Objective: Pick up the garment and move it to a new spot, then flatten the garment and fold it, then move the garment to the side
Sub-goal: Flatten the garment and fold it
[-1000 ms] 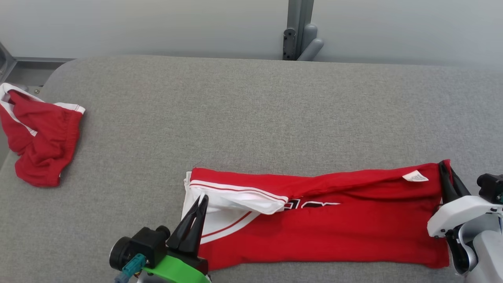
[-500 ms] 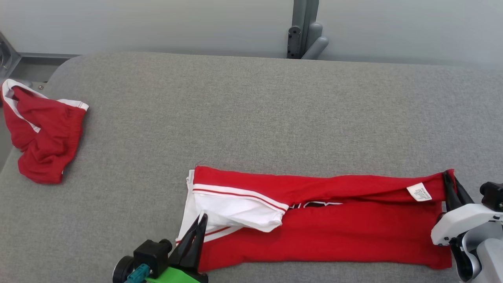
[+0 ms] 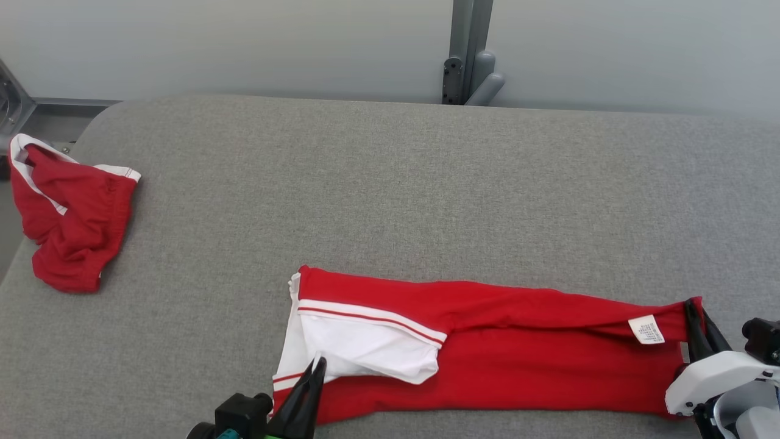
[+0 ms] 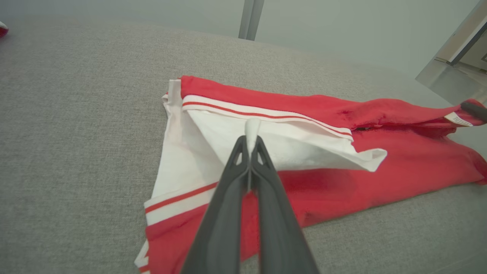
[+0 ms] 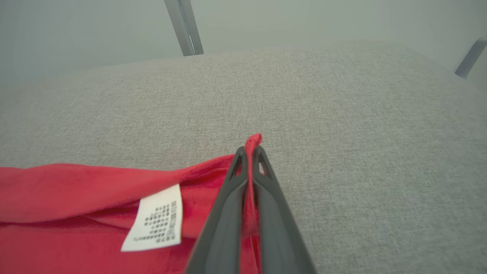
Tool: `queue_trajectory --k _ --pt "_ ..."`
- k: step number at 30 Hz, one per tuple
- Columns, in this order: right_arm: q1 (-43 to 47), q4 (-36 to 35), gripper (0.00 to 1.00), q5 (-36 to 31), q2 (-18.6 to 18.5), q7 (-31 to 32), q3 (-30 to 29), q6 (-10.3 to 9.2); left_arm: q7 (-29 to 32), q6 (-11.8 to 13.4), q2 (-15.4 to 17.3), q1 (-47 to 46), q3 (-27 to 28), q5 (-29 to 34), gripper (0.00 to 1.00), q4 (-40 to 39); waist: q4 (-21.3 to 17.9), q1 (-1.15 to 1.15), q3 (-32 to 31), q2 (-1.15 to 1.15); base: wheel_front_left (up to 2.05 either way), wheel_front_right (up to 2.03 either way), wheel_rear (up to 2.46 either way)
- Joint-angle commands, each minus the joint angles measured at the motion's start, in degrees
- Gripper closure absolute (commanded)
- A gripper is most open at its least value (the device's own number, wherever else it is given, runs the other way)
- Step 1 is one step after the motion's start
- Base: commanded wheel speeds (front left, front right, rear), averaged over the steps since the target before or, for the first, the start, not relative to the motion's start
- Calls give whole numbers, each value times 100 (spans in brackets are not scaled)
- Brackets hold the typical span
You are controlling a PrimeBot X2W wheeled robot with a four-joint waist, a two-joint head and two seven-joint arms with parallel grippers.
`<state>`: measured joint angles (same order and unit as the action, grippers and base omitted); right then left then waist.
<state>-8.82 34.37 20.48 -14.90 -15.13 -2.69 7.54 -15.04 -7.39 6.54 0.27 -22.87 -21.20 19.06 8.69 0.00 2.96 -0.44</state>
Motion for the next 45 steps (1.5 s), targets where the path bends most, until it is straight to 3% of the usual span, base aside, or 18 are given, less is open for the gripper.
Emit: queue_trajectory --k 1,2,3,4,5,18,24,33,45 --pt "111 -10 100 -24 36 -1 -25 -11 -18 -12 15 110 4 16 100 27 -14 0 -32 44 0 0 0" --pt "133 13 100 -13 63 -1 -28 -11 -18 -12 14 116 10 15 98 32 -18 0 -43 44 0 0 0" --pt "157 76 51 17 84 -1 -29 -10 -19 -12 14 124 32 29 68 43 -22 0 -52 44 0 0 0" --pt "164 135 0 48 99 -1 -26 -11 -18 -12 10 134 49 40 18 61 -27 0 -65 44 0 0 0" --pt "157 158 0 50 98 -1 -19 -11 -18 -12 7 152 79 58 0 102 -31 0 -77 44 0 0 0" --pt "368 -271 0 -310 253 -1 -1273 -10 -18 221 -256 429 1212 1029 0 -45 -109 0 -99 44 0 0 0" --pt "130 -391 0 -220 410 -1 -969 -9 -18 168 -338 337 1268 1213 0 -148 -136 0 -49 44 0 0 0" --pt "193 -98 0 58 332 -2 -391 -9 -18 152 -360 303 1228 1199 0 -219 -66 0 -25 44 0 0 0" --pt "47 849 0 474 419 6 124 -8 -18 185 -358 159 1296 1106 0 -168 -24 0 118 44 0 0 0"
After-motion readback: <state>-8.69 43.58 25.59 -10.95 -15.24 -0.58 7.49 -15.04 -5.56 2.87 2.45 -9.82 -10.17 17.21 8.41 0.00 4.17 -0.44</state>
